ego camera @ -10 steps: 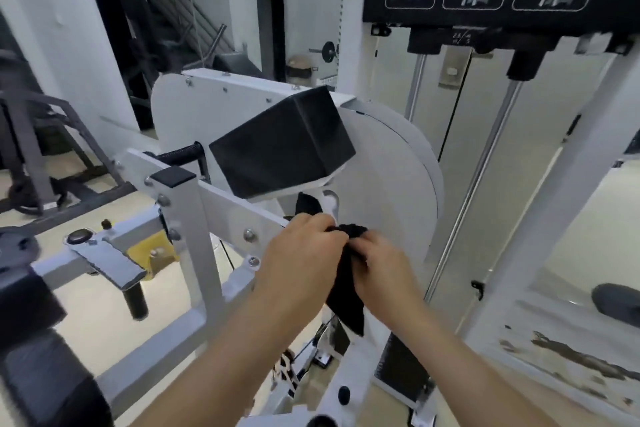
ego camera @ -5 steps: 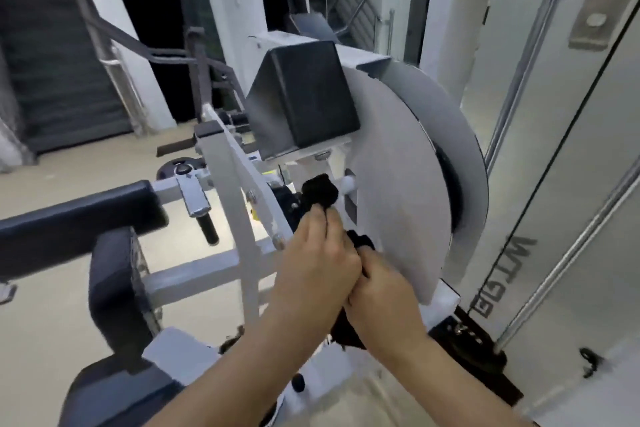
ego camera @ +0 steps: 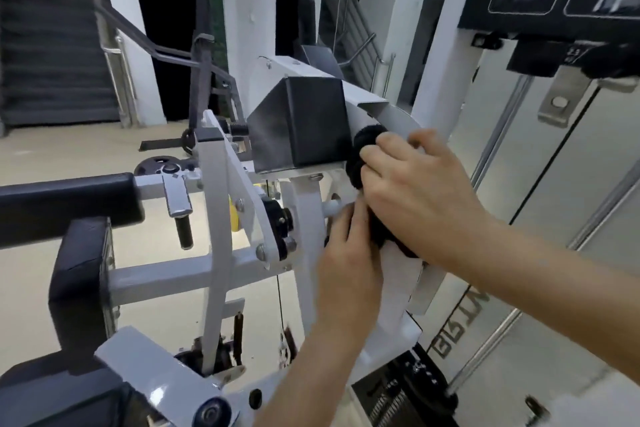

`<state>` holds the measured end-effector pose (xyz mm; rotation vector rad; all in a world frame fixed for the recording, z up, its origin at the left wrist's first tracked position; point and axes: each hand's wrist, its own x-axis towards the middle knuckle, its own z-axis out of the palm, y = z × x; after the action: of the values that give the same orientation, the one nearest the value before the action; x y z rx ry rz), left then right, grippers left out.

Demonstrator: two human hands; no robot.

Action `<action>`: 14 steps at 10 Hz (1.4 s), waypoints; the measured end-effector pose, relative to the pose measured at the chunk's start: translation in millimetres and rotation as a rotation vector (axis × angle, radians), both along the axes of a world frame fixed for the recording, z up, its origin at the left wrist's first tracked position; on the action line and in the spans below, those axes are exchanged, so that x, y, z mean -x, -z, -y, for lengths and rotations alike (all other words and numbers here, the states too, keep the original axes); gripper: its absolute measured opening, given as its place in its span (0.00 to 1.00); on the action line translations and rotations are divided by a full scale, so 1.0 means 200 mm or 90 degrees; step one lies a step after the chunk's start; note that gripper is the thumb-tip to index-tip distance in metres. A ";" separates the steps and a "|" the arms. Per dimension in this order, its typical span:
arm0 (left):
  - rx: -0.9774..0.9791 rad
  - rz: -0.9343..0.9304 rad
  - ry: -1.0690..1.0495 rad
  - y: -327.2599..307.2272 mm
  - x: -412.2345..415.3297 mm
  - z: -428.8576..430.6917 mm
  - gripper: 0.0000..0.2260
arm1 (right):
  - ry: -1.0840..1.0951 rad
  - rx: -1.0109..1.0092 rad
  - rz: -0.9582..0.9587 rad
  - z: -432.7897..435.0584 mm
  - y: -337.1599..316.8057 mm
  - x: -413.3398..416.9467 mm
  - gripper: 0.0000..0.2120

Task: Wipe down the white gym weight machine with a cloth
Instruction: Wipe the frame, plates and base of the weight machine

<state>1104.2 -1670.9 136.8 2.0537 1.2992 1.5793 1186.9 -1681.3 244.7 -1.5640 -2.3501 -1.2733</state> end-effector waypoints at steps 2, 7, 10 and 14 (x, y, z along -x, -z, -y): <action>0.163 0.048 0.070 0.12 -0.09 0.06 0.24 | 0.092 0.138 0.097 0.21 0.22 -0.03 0.19; -0.007 0.217 0.056 -0.16 -0.04 -0.08 0.23 | 0.020 0.055 -0.145 -0.21 -0.20 0.02 0.09; 0.073 0.204 0.165 -0.06 -0.02 0.12 0.20 | -0.050 0.020 -0.152 0.03 -0.04 -0.11 0.10; 0.115 0.201 0.256 0.19 -0.05 0.23 0.27 | 0.011 0.043 0.062 0.21 0.16 -0.09 0.18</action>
<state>1113.7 -1717.0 98.9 1.7320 0.8227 1.4637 1204.3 -1722.7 212.1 -1.5798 -2.4689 -1.3162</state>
